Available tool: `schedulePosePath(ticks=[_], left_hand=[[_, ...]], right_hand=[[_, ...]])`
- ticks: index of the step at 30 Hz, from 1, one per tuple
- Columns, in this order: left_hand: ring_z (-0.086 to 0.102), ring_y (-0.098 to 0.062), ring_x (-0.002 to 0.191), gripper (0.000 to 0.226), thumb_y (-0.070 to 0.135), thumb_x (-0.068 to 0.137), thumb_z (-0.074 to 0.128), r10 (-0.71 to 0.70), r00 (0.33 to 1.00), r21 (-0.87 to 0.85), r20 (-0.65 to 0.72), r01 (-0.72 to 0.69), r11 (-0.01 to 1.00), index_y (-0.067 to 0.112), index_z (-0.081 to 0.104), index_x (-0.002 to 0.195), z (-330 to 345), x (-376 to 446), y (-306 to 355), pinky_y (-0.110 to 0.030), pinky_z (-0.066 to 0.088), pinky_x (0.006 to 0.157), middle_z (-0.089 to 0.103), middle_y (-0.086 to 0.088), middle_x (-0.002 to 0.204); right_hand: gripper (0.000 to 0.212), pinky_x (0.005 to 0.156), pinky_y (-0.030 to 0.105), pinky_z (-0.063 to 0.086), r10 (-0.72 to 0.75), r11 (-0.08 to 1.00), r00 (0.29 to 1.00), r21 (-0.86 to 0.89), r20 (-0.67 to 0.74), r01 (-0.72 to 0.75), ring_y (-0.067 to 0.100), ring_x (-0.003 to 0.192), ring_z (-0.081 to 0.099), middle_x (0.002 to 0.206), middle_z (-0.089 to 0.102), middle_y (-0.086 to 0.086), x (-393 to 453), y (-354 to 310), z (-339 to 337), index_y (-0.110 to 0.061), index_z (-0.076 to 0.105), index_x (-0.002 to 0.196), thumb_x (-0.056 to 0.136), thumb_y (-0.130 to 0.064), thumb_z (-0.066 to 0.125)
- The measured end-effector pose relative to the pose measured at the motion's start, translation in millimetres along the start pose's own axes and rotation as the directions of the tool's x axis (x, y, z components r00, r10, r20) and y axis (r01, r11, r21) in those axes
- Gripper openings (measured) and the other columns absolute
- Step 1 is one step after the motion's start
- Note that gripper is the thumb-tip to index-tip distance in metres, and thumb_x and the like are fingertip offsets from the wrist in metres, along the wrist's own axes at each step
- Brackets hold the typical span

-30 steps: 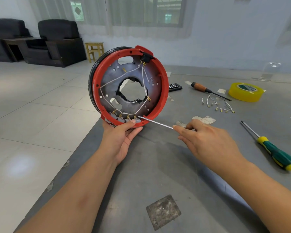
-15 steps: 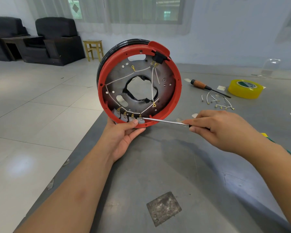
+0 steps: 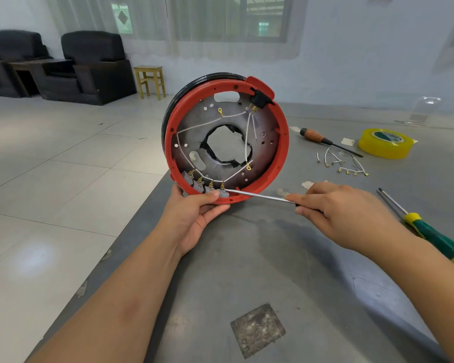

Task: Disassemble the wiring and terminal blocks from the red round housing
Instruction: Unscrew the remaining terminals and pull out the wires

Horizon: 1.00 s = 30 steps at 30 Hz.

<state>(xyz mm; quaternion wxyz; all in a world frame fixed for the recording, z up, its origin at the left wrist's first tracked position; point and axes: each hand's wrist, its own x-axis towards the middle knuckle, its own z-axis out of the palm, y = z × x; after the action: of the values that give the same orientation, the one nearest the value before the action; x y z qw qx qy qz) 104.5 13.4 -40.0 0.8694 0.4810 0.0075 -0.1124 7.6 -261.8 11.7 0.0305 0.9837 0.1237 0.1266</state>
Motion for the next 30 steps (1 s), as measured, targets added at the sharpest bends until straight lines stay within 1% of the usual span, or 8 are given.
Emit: schedulePosePath(ticks=[3,7,10,14,19,24,30], left_hand=[[0.078,-0.039,0.097,0.058,-0.017,0.089,0.067,0.003,1.0,0.007,0.001,-0.003,1.0,0.02,0.051,0.131,0.5,0.1,-0.6,-0.043,0.066,0.075,0.079,-0.02,0.104],[0.078,-0.039,0.097,0.057,-0.017,0.09,0.066,0.008,1.0,0.012,0.003,-0.008,1.0,0.021,0.051,0.131,0.5,0.0,-0.7,-0.044,0.066,0.076,0.079,-0.02,0.105],[0.078,-0.039,0.097,0.056,-0.016,0.091,0.065,0.001,1.0,0.013,0.01,-0.001,1.0,0.021,0.051,0.131,0.1,-0.2,0.2,-0.044,0.066,0.076,0.079,-0.019,0.103],[0.078,-0.038,0.096,0.054,-0.016,0.091,0.066,-0.016,1.0,0.006,0.005,0.016,1.0,0.017,0.051,0.131,0.4,0.3,0.6,-0.044,0.066,0.075,0.079,-0.02,0.104],[0.078,-0.039,0.097,0.056,-0.017,0.091,0.065,-0.016,1.0,0.011,0.003,0.016,1.0,0.018,0.051,0.133,0.6,1.2,0.4,-0.044,0.066,0.076,0.079,-0.02,0.104],[0.078,-0.04,0.098,0.058,-0.017,0.09,0.066,-0.025,1.0,0.004,0.007,0.025,1.0,0.018,0.05,0.135,-0.6,1.3,1.2,-0.044,0.066,0.075,0.079,-0.02,0.107],[0.078,-0.039,0.099,0.057,-0.016,0.091,0.066,-0.039,0.999,0.008,0.009,0.039,0.999,0.018,0.051,0.134,-0.9,2.1,1.5,-0.045,0.066,0.074,0.079,-0.02,0.106]], right_hand=[[0.047,0.059,0.027,0.044,-0.022,0.999,0.997,-0.041,-0.075,0.019,0.017,0.098,0.063,0.116,0.06,-0.016,-6.1,-3.2,2.7,-0.053,0.049,0.141,0.1,-0.053,0.027],[0.039,0.048,0.027,0.04,-0.045,0.997,0.98,-0.072,-0.192,0.032,0.026,0.074,0.066,0.097,0.067,-0.004,-10.6,-9.5,2.4,-0.039,0.068,0.128,0.098,-0.044,0.044],[0.038,0.047,0.027,0.038,-0.082,0.992,0.962,-0.109,-0.26,0.055,0.031,0.067,0.065,0.091,0.069,0.001,-10.8,-9.6,3.6,-0.032,0.072,0.123,0.097,-0.04,0.047],[0.032,0.053,0.027,0.034,-0.115,0.984,0.943,-0.166,-0.311,0.065,0.033,0.066,0.066,0.091,0.069,0.004,-9.0,-6.7,5.2,-0.029,0.073,0.124,0.095,-0.032,0.061],[0.03,0.056,0.026,0.03,-0.14,0.976,0.928,-0.209,-0.346,0.07,0.032,0.066,0.065,0.092,0.069,0.006,-10.6,-5.4,10.7,-0.026,0.073,0.123,0.094,-0.029,0.065],[0.032,0.054,0.03,0.039,-0.168,0.969,0.92,-0.23,-0.355,0.088,0.034,0.069,0.066,0.096,0.069,0.009,-10.6,-2.8,13.3,-0.025,0.072,0.125,0.093,-0.026,0.069],[0.036,0.055,0.031,0.042,-0.189,0.961,0.926,-0.254,-0.328,0.106,0.035,0.074,0.066,0.101,0.07,0.011,-12.1,0.2,13.2,-0.025,0.069,0.13,0.094,-0.024,0.067]])
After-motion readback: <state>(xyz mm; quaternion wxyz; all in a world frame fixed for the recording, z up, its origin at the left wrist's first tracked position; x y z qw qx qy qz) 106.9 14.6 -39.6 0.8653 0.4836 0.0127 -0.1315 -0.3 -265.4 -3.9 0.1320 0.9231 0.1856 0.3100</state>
